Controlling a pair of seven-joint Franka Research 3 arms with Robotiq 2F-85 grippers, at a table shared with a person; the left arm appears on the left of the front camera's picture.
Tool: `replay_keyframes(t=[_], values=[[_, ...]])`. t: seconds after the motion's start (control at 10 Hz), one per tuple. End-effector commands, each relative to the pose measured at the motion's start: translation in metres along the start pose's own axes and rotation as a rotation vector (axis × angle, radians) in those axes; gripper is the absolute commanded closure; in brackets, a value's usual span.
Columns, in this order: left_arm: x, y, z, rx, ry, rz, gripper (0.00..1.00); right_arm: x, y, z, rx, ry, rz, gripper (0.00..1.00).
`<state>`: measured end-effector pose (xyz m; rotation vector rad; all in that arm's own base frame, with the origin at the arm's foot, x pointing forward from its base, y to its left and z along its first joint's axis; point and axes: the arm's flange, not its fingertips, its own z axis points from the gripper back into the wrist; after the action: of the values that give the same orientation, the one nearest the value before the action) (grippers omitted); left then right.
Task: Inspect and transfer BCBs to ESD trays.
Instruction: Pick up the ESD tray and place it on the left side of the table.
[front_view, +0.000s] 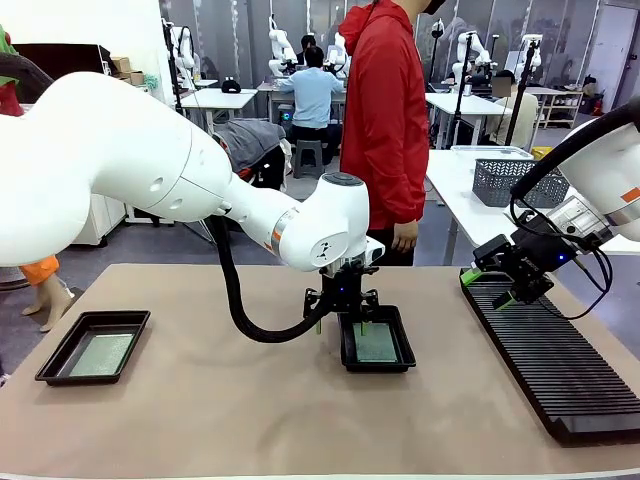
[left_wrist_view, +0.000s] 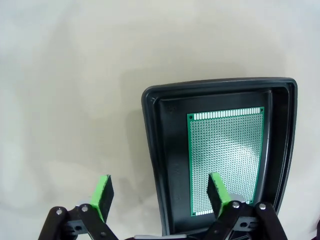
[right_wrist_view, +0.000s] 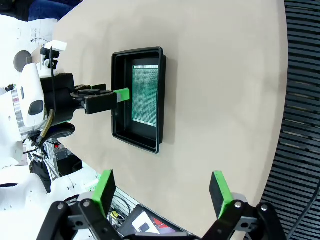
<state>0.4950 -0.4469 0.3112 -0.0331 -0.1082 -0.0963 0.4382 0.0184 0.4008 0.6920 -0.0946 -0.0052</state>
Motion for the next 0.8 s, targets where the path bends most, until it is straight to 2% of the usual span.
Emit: replay_keyframes(t=[0.0,0.7], values=[[0.0,0.002,0.0,-0.007,-0.012,-0.003,0.03,0.0,0.002,0.0,-0.01,-0.013,-0.021,0.0],[0.006,0.004,-0.011,-0.027,-0.008,0.008,0.4,0.0,0.002,0.0,-0.01,-0.013,-0.021,0.0]])
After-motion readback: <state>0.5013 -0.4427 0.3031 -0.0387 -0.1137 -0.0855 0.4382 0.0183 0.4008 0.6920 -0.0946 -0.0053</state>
